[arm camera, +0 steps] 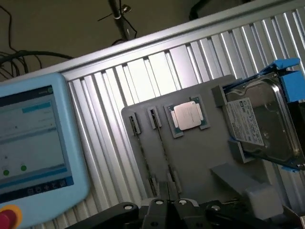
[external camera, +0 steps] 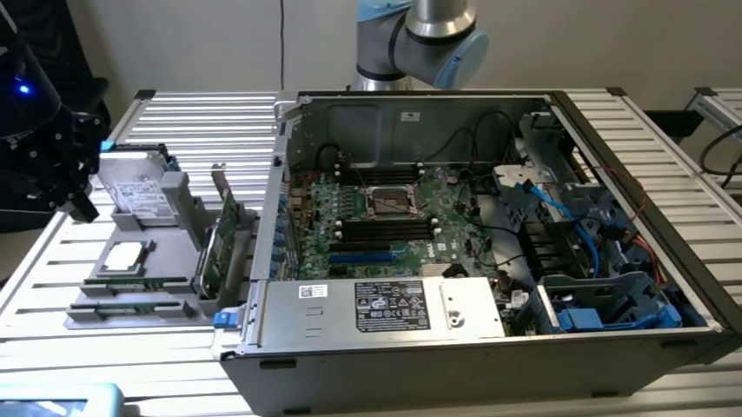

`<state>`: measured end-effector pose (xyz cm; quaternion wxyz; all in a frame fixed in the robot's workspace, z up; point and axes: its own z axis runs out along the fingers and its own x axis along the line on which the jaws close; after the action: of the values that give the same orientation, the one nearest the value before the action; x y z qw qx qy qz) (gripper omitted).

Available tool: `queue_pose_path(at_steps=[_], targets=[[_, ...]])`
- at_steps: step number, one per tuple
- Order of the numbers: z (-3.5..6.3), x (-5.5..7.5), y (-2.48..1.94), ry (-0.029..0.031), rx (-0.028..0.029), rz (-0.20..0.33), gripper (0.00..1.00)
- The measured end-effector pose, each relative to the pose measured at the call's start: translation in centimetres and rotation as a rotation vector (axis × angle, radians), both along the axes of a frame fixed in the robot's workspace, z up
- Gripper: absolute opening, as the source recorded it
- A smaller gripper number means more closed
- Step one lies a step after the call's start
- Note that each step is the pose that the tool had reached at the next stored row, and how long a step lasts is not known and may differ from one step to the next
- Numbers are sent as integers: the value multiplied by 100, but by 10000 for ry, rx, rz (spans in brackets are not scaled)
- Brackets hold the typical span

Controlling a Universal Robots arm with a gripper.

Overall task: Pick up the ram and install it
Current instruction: 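Pick up the ram and move it above insertion slot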

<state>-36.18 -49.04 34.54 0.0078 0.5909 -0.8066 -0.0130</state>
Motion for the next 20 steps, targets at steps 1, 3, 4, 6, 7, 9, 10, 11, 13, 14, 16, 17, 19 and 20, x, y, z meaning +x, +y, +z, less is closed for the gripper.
queue_pose_path(at_steps=[1,3,4,6,7,9,10,11,13,14,16,17,19,20], targets=[[0,0,0,-1,0,180,11],[-1,0,0,-4,0,556,11],[-1,0,0,-6,0,725,11],[-2,0,0,-9,0,1080,11],[-3,0,0,-11,0,1264,11],[-3,0,0,-15,0,1630,11],[-3,0,0,-16,-1,1809,11],[-4,0,0,-19,0,2001,11],[-5,0,0,-26,-1,2360,11],[-4,0,0,-29,-1,2539,11],[-5,0,0,-31,-1,2656,11],[-5,0,0,-29,-2,2667,11],[-5,0,0,-29,-1,2667,11],[-5,0,0,-29,-1,2667,11]])
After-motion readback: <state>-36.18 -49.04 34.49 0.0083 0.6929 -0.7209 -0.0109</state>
